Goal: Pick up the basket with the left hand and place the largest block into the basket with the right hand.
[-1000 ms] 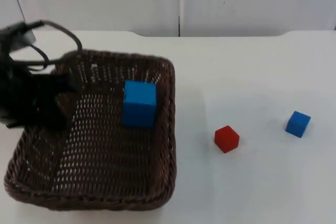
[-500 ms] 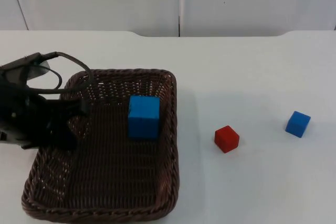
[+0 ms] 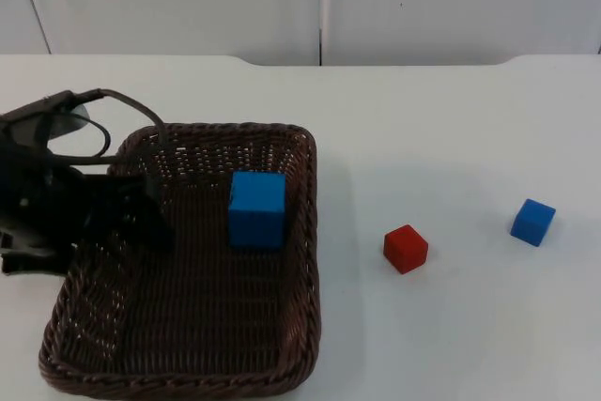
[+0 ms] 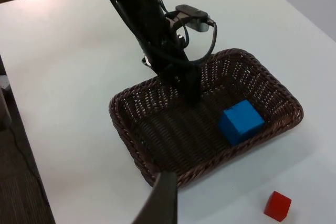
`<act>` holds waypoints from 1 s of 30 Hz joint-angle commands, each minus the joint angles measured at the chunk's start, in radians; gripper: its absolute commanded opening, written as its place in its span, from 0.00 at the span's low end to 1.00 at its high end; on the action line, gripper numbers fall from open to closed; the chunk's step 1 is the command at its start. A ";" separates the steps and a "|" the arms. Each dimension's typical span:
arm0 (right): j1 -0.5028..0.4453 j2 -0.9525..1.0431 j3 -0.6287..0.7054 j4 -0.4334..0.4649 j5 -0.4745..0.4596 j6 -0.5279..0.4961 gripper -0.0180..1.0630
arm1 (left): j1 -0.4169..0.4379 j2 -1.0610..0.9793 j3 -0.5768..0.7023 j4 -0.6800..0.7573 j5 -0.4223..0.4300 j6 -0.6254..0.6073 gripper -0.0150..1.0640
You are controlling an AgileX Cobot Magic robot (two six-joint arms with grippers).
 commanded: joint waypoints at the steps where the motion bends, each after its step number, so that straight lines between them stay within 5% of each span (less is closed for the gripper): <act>1: -0.003 -0.006 0.000 -0.002 -0.001 0.002 0.77 | -0.004 -0.025 -0.002 -0.007 -0.005 0.000 0.85; 9: -0.003 -0.006 0.000 -0.002 -0.001 0.004 0.77 | -0.004 -0.106 -0.002 0.048 -0.060 -0.042 0.85; 15: -0.003 -0.006 0.000 -0.002 -0.001 0.004 0.77 | -0.004 -0.205 -0.002 0.276 -0.110 -0.250 0.85; 30: -0.003 -0.006 0.000 -0.002 -0.001 0.016 0.77 | -0.004 -0.454 -0.002 0.410 0.008 -0.362 0.85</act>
